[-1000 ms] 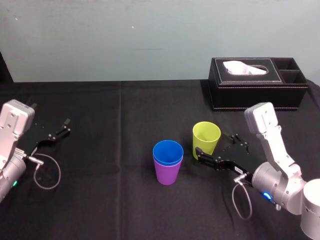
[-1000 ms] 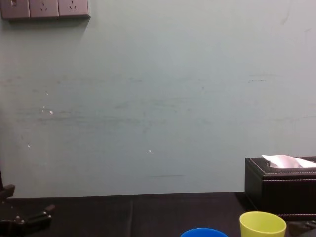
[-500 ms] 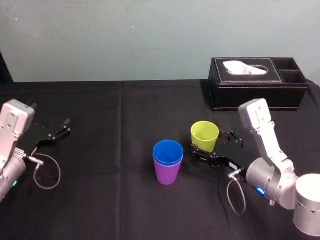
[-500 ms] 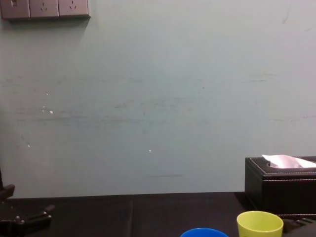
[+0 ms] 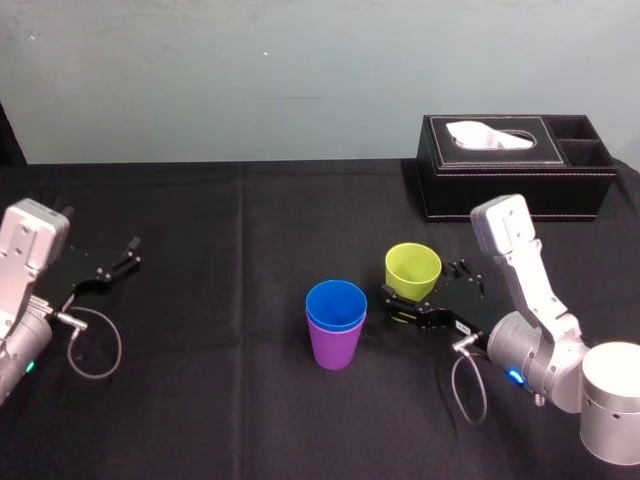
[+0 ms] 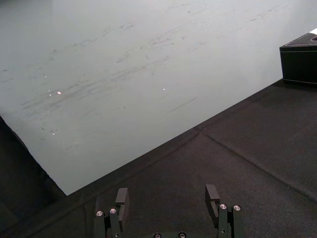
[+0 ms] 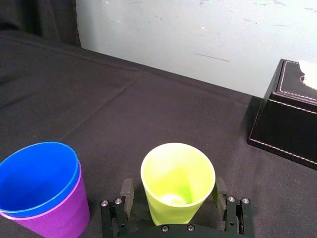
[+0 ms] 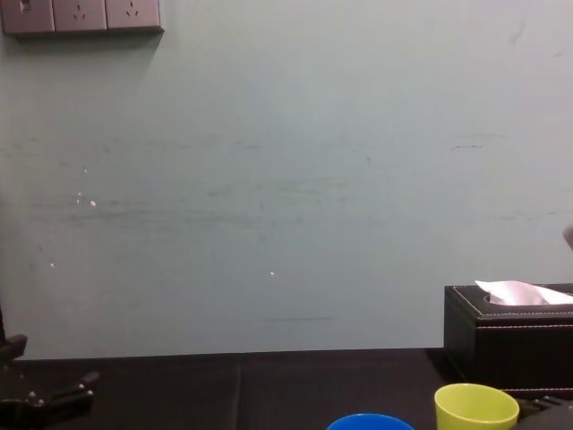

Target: Stack the three plastic cups sequentially using one hand.

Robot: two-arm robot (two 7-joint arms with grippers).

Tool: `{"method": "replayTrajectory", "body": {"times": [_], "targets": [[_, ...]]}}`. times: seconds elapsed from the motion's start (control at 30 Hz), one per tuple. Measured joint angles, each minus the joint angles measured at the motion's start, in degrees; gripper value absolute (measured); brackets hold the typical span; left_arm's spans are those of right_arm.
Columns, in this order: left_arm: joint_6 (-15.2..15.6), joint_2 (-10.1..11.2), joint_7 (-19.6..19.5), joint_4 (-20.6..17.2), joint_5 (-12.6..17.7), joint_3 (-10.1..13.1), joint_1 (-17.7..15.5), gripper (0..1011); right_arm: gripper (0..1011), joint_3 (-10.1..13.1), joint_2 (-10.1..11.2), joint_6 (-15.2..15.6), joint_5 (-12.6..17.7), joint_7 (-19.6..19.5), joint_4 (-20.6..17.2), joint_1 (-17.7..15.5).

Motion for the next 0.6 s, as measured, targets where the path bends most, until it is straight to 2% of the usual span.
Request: {"method": "replayTrajectory", "body": {"times": [0.6], "targets": [[0.00,0.00,0.00,0.00,0.00,0.00,0.00,1010,1000,-0.48,-0.96,-0.20,-1.54,-0.06,2.23,1.50]]}}
